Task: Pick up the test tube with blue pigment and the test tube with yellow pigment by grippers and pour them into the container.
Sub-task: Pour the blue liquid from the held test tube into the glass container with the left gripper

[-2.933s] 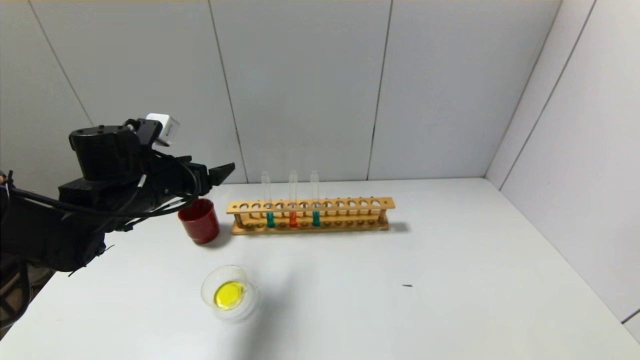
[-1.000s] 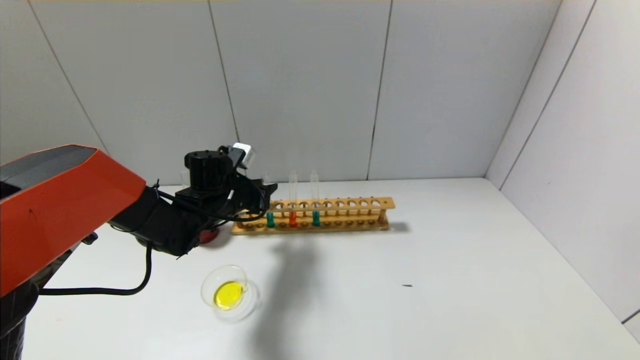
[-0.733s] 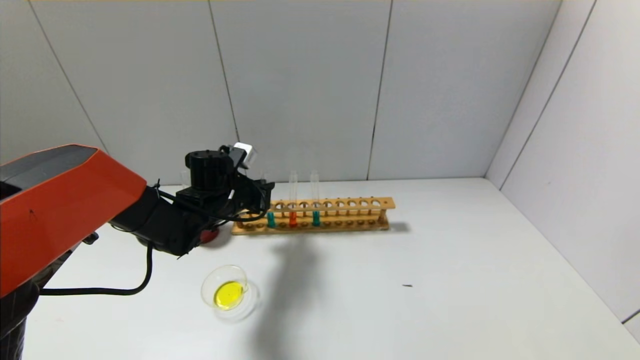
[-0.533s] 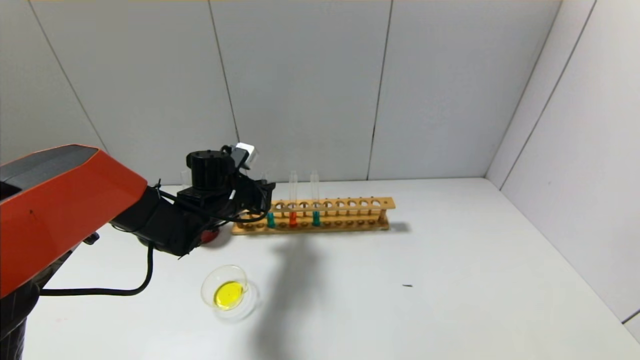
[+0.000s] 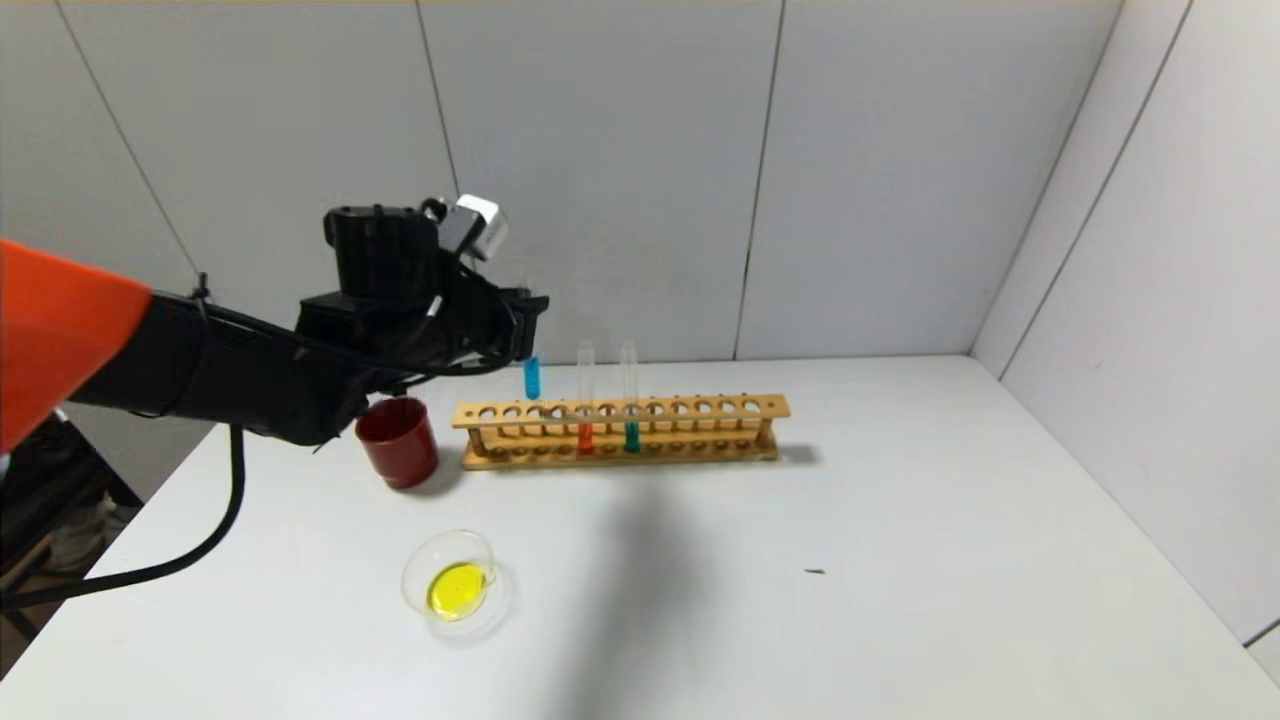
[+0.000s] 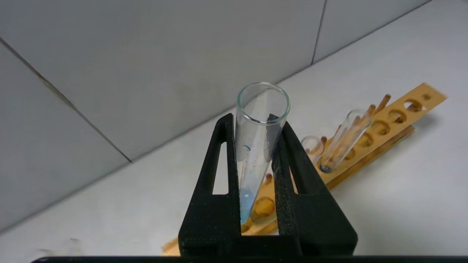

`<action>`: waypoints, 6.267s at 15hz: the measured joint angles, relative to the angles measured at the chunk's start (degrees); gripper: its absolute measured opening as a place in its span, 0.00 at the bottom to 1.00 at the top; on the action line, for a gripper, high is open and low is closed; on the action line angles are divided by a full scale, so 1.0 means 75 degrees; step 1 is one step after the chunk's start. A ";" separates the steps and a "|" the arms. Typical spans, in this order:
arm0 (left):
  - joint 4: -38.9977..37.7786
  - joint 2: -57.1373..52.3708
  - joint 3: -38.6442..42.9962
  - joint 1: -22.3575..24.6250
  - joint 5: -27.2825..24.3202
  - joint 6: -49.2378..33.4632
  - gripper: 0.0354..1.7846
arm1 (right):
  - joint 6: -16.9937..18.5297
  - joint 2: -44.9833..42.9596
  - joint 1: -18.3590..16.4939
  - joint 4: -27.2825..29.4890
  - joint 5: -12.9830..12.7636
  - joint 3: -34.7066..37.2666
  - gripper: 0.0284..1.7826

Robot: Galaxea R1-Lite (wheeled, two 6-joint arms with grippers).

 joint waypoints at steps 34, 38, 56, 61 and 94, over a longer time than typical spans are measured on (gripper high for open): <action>0.2228 -0.2098 0.3547 0.2290 -0.3046 1.1766 0.16 | 0.0002 0.0000 0.0000 0.0000 0.0003 0.0000 0.98; 0.2206 -0.2113 0.3771 0.2485 -0.3046 1.2577 0.16 | 0.0000 0.0000 0.0000 0.0000 0.0003 0.0000 0.98; 0.2185 -0.1777 0.3794 0.2328 -0.2436 1.5261 0.16 | 0.0000 0.0000 0.0000 0.0000 0.0003 0.0000 0.98; 0.2139 -0.1525 0.3686 0.2241 -0.2108 1.5765 0.16 | 0.0002 0.0000 0.0000 0.0000 0.0003 0.0000 0.98; 0.1713 -0.1504 0.3490 0.1500 -0.1282 1.7691 0.16 | 0.0005 0.0000 0.0000 0.0000 0.0003 0.0000 0.98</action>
